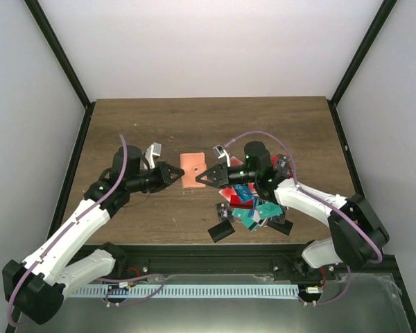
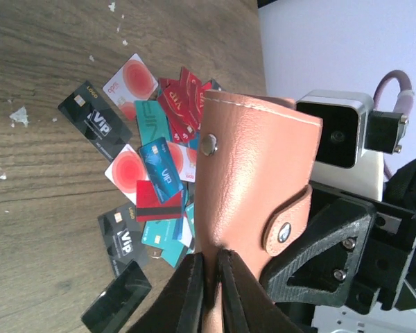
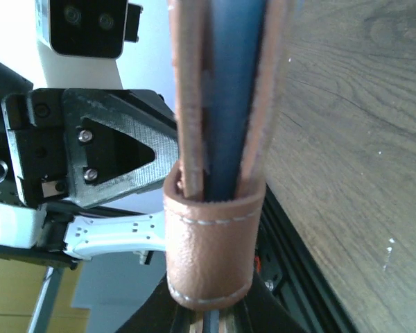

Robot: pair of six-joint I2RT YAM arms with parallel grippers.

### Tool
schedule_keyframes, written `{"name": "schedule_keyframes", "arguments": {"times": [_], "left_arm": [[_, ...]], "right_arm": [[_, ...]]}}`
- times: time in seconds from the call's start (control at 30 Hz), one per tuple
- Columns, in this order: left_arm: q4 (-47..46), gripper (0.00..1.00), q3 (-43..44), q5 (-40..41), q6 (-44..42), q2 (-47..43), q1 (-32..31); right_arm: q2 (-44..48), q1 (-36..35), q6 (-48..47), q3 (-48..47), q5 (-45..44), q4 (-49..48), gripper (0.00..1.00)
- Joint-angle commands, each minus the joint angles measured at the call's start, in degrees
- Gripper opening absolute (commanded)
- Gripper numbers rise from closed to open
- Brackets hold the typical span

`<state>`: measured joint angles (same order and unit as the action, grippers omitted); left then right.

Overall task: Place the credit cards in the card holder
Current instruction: Open the card holder at the center of the board.

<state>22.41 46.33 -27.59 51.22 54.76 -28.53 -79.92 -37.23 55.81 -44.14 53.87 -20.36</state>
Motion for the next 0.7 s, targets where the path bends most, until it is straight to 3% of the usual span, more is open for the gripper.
{"name": "schedule_keyframes", "arguments": {"times": [0.0, 0.1, 0.2, 0.37, 0.67], "left_arm": [[0.76, 0.21, 4.66, 0.63, -2.09, 0.08, -0.17], [6.82, 0.53, 9.82, 4.25, -6.67, -0.34, -0.12], [9.4, 0.73, 12.63, 5.34, -10.44, -1.88, 0.2], [4.82, 0.76, 11.59, -2.33, -13.48, -5.76, 0.86], [-12.46, 0.72, 5.35, -12.03, -6.77, -12.89, 1.22]], "right_arm": [[0.52, 0.26, 0.28, -3.85, 3.41, -1.94, 0.01], [0.96, 0.72, 0.4, -5.84, 4.92, -1.9, 0.01], [1.69, 1.61, 1.09, -7.52, 7.68, -3.21, 0.01], [3.68, 2.95, 4.16, -7.97, 12.96, -11.03, 0.01], [4.84, 3.47, 13.88, -8.35, 19.22, -26.74, 0.01]]}}
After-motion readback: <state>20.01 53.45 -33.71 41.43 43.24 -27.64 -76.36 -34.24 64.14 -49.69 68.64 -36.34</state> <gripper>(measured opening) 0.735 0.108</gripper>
